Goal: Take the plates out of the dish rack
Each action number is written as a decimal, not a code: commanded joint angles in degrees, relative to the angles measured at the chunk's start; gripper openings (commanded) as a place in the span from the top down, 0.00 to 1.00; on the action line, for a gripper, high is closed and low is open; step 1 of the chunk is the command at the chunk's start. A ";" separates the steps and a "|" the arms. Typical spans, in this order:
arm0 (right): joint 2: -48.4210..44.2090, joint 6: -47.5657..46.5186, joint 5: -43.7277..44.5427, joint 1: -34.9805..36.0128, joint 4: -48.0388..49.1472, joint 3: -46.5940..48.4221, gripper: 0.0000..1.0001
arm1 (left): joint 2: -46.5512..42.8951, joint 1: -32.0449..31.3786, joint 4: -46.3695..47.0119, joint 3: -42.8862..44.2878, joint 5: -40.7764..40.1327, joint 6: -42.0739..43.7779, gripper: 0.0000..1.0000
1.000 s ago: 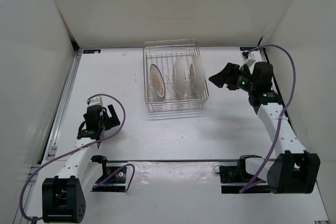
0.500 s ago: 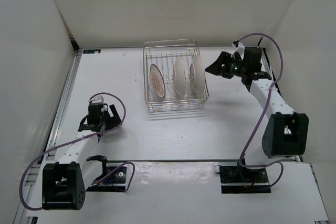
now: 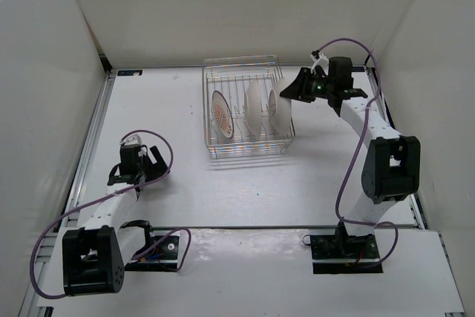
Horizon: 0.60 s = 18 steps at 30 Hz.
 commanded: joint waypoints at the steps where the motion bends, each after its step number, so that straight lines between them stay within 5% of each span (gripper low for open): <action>1: 0.55 -0.16 0.40 0.27 1.35 1.95 0.72 | 0.82 0.78 -1.49 -1.26 2.10 -1.05 0.00; 6: 0.55 -0.24 0.48 0.27 0.47 3.01 0.98 | 2.58 1.22 -0.96 -1.26 3.06 -1.31 0.00; 18: -3.83 3.00 0.92 0.45 -1.99 11.35 1.00 | 3.55 2.97 -0.87 -1.26 4.91 -1.66 0.00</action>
